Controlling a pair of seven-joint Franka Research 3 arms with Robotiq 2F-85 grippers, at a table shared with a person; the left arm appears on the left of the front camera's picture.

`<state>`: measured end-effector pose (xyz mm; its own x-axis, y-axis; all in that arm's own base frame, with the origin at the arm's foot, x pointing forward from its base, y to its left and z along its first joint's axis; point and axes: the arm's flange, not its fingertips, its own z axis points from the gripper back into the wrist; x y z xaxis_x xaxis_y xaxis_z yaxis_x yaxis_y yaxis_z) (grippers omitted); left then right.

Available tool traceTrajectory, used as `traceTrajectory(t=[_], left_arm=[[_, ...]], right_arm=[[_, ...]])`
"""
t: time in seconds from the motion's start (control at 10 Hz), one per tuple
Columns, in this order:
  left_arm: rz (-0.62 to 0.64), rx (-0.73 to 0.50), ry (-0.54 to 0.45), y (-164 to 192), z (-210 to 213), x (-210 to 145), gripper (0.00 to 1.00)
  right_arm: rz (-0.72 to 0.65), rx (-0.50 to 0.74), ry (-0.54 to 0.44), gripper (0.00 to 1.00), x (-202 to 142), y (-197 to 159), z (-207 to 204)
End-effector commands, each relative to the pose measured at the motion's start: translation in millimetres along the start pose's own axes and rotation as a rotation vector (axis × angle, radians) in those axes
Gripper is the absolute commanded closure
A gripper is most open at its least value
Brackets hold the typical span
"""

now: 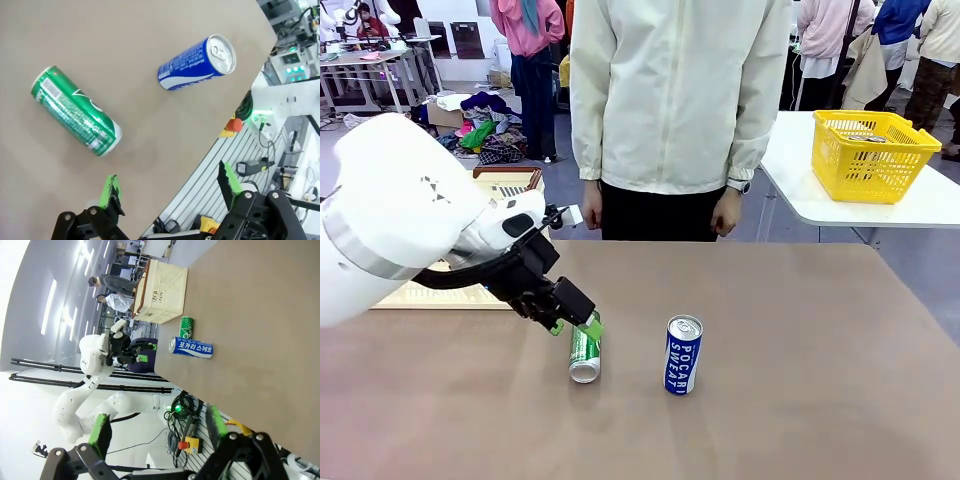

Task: Place the drinks into the Shopping basket.
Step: Pick up one drink and place it into the Shopping basket.

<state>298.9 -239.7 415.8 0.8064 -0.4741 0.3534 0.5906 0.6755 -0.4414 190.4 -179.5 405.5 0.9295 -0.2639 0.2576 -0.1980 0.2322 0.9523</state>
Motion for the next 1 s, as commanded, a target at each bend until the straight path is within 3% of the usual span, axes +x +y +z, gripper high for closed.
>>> traceTrajectory(t=[0.0,0.1,0.3,0.4,0.6,0.9], left_arm=[[-0.002,-0.002,0.011,-1,-6,-1,0.0],[0.228,0.086,-0.008,-6,-16,25,0.0],[0.423,0.22,0.177,12,-45,76,0.0],[0.562,0.324,0.146,22,-57,95,0.0],[0.638,0.412,0.196,37,-75,118,0.0],[0.646,0.369,0.257,54,-87,127,0.0]], right_arm=[[-0.007,0.012,-0.018,0.0,3,6,1],[-0.007,0.012,-0.018,0.0,3,6,1],[-0.007,0.012,-0.018,0.0,3,6,1],[-0.007,0.012,-0.018,0.0,3,6,1],[-0.007,0.012,-0.018,0.0,3,6,1],[-0.007,0.012,-0.018,0.0,3,6,1]])
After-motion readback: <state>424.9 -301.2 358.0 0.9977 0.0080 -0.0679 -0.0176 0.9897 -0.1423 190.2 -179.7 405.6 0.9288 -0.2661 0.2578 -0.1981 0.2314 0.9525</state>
